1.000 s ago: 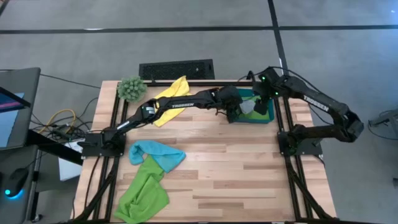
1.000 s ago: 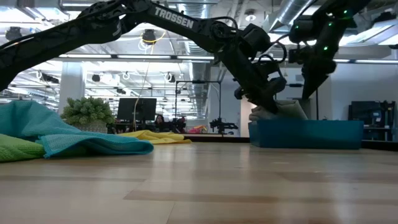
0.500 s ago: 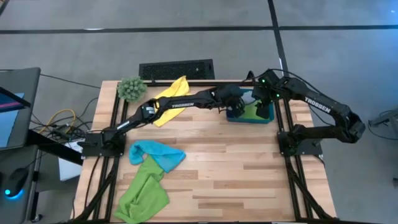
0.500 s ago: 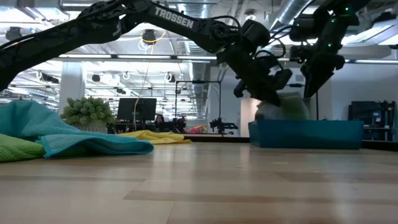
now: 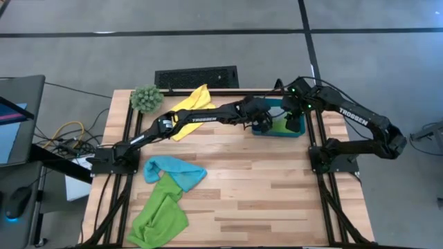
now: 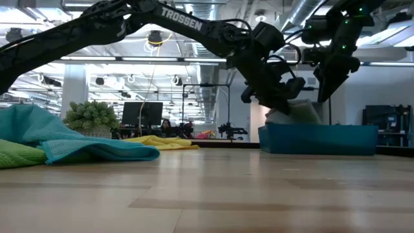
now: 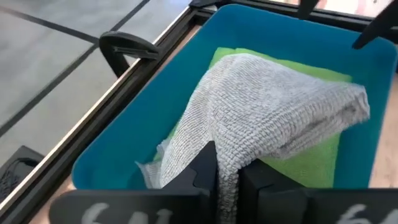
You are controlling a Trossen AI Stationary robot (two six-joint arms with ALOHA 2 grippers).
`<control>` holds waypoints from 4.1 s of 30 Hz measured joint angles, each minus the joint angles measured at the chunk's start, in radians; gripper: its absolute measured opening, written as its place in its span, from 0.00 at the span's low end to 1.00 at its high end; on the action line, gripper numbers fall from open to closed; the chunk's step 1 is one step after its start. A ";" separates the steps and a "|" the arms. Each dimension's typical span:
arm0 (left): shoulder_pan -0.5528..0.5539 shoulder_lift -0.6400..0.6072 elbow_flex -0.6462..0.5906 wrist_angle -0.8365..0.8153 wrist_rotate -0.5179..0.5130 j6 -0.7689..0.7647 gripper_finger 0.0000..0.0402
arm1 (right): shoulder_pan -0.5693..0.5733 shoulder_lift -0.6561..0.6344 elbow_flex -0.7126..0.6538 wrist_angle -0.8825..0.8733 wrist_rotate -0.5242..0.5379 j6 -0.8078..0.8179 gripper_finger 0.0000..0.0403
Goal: Fold microfiber towels
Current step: Fold the dark white microfiber cloth, then fold the yellow microfiber cloth
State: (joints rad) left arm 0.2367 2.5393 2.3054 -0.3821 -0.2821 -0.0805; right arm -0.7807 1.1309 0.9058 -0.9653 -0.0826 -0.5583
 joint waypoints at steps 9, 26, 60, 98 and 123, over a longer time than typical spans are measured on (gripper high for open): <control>0.000 0.000 0.000 -0.001 0.037 0.006 0.18 | 0.002 0.000 0.000 -0.044 0.000 0.000 0.42; -0.001 0.000 0.000 -0.048 0.285 -0.115 0.43 | 0.000 0.000 0.000 -0.073 0.001 0.000 0.41; 0.011 -0.280 0.050 -0.448 0.099 -0.023 0.43 | -0.035 0.322 0.000 0.213 -0.099 0.035 0.33; -0.149 -0.508 0.034 -1.187 -0.211 -0.570 0.43 | 0.240 -0.101 0.013 0.283 -0.021 0.065 0.33; 0.131 -0.746 -0.714 -1.151 -0.122 -0.560 0.43 | 0.482 -0.164 0.013 0.593 0.000 0.158 0.33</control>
State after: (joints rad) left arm 0.3681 1.7931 1.5910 -1.5334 -0.4037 -0.6404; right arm -0.2990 0.9668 0.9192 -0.3721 -0.0829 -0.4003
